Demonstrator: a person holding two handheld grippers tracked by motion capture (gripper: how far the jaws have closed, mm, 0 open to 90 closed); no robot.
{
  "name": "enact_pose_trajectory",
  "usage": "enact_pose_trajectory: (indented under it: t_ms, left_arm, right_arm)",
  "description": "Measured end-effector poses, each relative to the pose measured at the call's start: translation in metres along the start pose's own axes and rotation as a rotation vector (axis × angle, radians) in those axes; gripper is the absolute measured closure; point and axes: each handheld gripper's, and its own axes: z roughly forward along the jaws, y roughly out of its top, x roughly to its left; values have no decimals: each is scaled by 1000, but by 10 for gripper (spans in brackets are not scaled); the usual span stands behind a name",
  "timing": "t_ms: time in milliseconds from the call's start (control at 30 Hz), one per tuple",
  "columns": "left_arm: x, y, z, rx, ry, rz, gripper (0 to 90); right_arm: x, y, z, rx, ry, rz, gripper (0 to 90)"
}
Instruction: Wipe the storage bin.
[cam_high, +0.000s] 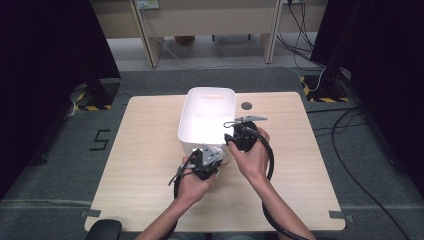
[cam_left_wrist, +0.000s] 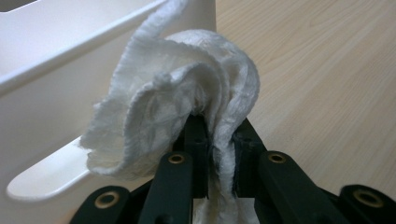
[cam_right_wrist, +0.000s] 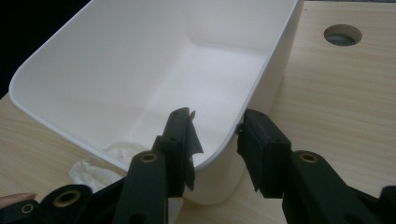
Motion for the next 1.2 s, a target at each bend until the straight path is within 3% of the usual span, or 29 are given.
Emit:
enact_pose_trajectory:
  t_ms: [367,567,1200]
  left_arm:
    - [-1,-3,5,6,5,19,795]
    - [-3,-11,12,33,12,35,794]
    - [-6,-17,27,71,-16,9,794]
  right_arm:
    - [-1,1,0,6,1,-4,633]
    - [-1,1,0,10,1,-7,633]
    - [-1,2,1,14,6,-7,632]
